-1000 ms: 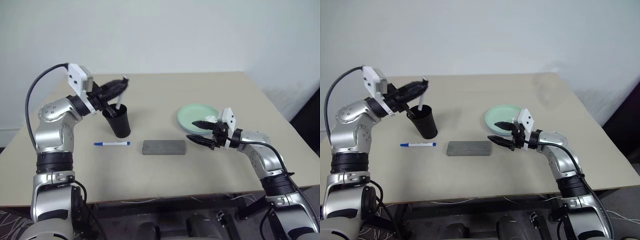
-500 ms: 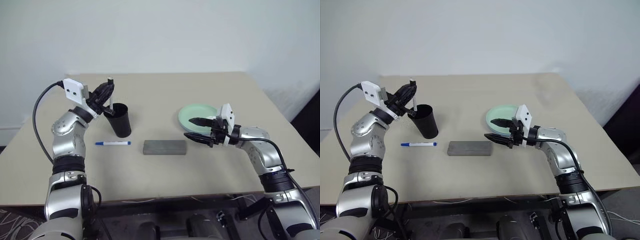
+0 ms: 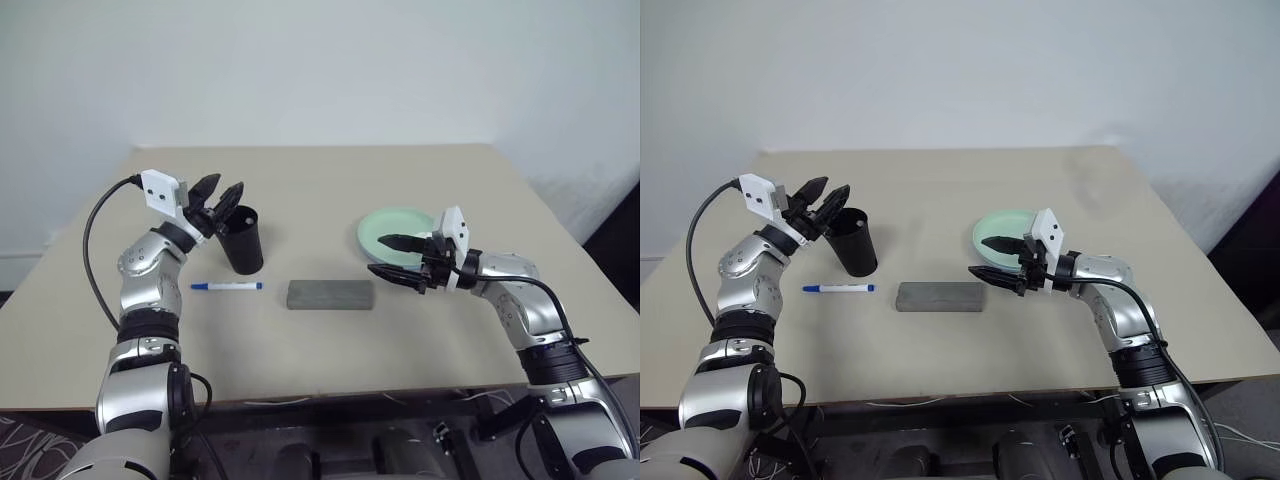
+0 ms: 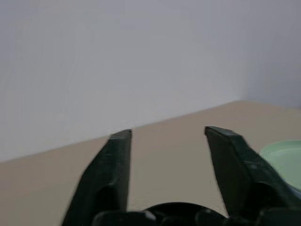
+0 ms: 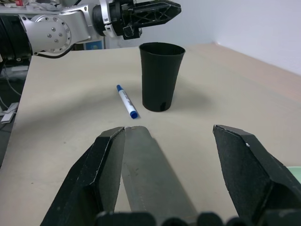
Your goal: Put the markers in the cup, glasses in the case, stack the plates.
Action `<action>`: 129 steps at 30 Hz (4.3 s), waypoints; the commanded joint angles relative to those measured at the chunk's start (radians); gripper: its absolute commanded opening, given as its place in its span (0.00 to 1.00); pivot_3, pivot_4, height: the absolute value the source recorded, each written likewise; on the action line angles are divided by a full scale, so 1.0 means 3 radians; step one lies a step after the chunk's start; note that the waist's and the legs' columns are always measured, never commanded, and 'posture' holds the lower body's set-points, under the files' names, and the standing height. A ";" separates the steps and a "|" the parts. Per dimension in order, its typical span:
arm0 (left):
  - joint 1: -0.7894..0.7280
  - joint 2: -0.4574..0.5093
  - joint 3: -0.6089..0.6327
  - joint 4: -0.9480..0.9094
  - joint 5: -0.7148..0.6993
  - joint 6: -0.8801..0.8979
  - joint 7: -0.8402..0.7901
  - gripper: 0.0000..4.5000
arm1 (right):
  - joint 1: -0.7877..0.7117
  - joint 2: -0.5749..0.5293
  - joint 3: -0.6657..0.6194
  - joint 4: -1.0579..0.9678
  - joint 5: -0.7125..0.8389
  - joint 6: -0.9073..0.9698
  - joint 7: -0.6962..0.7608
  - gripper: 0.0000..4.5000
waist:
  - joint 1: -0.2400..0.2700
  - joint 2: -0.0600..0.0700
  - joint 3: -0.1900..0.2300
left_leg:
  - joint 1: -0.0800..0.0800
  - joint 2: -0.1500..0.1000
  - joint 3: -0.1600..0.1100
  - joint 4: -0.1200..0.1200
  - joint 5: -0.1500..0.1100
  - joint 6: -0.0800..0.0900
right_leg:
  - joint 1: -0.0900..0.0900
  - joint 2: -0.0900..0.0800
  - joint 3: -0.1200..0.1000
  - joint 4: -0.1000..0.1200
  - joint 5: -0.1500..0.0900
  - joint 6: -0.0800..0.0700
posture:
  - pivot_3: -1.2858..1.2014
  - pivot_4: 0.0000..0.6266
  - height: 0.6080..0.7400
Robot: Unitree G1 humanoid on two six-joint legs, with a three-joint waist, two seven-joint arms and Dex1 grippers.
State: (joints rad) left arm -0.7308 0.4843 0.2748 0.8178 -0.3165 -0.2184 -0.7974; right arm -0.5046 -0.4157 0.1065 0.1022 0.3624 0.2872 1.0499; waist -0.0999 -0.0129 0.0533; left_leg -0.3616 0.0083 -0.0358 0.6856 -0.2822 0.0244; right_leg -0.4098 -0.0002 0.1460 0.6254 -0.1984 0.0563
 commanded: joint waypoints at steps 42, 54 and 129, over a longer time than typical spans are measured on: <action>-0.0791 0.1348 -0.1651 0.1072 0.1642 0.0026 -0.2146 0.86 | -0.0135 0.0030 -0.0026 0.0052 0.0008 -0.0091 0.0012 0.72 | -0.0002 -0.0003 0.0002 | -0.0005 0.0003 0.0002 -0.0005 0.0000 0.0001 | -0.0009 0.0002 0.0000 0.0000 -0.0002 -0.0001 | 0.52 0.00 1.00; -0.0939 0.1008 -0.1775 0.1501 0.1998 -0.0147 -0.1697 0.86 | -0.0078 -0.0014 -0.0050 0.0017 0.0002 -0.0084 -0.0016 0.72 | -0.0002 -0.0006 0.0003 | -0.0007 0.0003 0.0001 -0.0003 0.0000 0.0001 | -0.0009 0.0002 0.0000 0.0002 -0.0001 0.0000 | 0.52 0.00 1.00; -0.0249 0.0086 0.0237 0.0064 0.0016 -0.0076 -0.0123 0.03 | -0.0423 0.0146 -0.0027 0.0063 0.0045 -0.0049 0.0080 0.72 | -0.0001 -0.0010 0.0001 | -0.0001 0.0001 -0.0002 0.0005 0.0000 0.0000 | -0.0003 -0.0001 -0.0002 0.0008 0.0001 0.0000 | 0.52 0.00 1.00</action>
State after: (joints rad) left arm -0.7923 0.5070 0.3260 0.8434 -0.2919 -0.2161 -0.8538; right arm -0.5952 -0.3739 0.1171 0.1369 0.3625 0.2944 1.0712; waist -0.1001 -0.0159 0.0536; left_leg -0.3619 0.0086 -0.0364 0.6872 -0.2822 0.0243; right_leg -0.4107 -0.0006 0.1453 0.6277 -0.1981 0.0562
